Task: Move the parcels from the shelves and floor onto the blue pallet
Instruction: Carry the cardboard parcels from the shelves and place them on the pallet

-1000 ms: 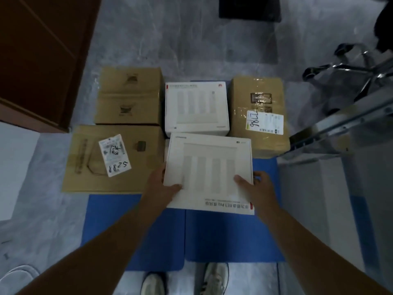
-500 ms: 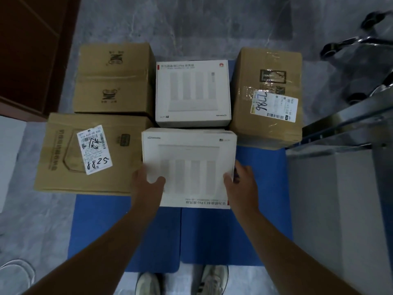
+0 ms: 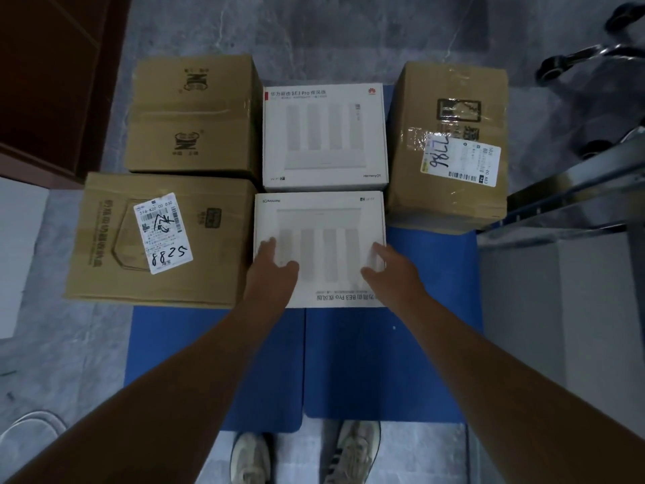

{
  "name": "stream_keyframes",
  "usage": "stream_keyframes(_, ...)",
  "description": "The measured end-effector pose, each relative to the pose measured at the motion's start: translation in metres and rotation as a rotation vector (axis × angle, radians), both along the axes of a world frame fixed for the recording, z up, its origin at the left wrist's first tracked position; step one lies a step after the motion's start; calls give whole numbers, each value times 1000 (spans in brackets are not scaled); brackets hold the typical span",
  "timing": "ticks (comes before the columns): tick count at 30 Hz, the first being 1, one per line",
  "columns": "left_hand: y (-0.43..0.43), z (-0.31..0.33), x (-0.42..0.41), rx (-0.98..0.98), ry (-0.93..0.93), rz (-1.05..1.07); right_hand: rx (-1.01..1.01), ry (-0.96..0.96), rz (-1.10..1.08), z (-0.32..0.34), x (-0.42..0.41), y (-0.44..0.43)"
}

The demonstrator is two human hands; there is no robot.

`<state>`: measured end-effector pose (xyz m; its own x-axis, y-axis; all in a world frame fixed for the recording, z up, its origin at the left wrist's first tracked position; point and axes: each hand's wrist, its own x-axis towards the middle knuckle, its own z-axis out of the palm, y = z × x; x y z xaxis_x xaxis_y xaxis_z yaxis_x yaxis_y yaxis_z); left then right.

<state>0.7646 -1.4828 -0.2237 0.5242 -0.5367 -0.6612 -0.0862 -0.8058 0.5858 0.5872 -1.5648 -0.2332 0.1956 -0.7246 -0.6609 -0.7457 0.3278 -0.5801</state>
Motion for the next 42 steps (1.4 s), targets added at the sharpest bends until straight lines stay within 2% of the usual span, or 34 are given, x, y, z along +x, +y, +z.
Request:
stream_keyframes(3,-4,36,-10,-58,35,-139,-12,-23,-3,31,8,4)
stream_keyframes(7,-35,126,-3,-151,6,-217,-83,-101,49,123,26,-19)
stream_keyframes(11,-88,275,29,-286,-157,-294,-279,-167,71,277,50,-73)
stream_keyframes(13,-100,359,37,-388,-223,-283,-411,-233,52,362,54,-89)
stream_keyframes(15,-98,442,36,-463,-262,-376,-529,-273,74,441,54,-98)
stream_keyframes(18,-86,542,33,-530,-356,-512,-569,-283,125,548,47,-91)
stream_keyframes(24,-91,718,31,-663,-565,-620,-736,-238,233,722,27,-78)
stream_keyframes(27,-82,770,24,-703,-633,-739,-852,-186,255,781,15,-61)
stream_keyframes(31,-67,812,25,-773,-699,-858,-934,-138,201,829,4,-24)
stream_keyframes(35,-51,827,17,-821,-693,-1018,-983,-1,116,854,-15,21)
stream_keyframes(42,0,831,-25,-913,-603,-1328,-934,321,-127,874,-56,129)
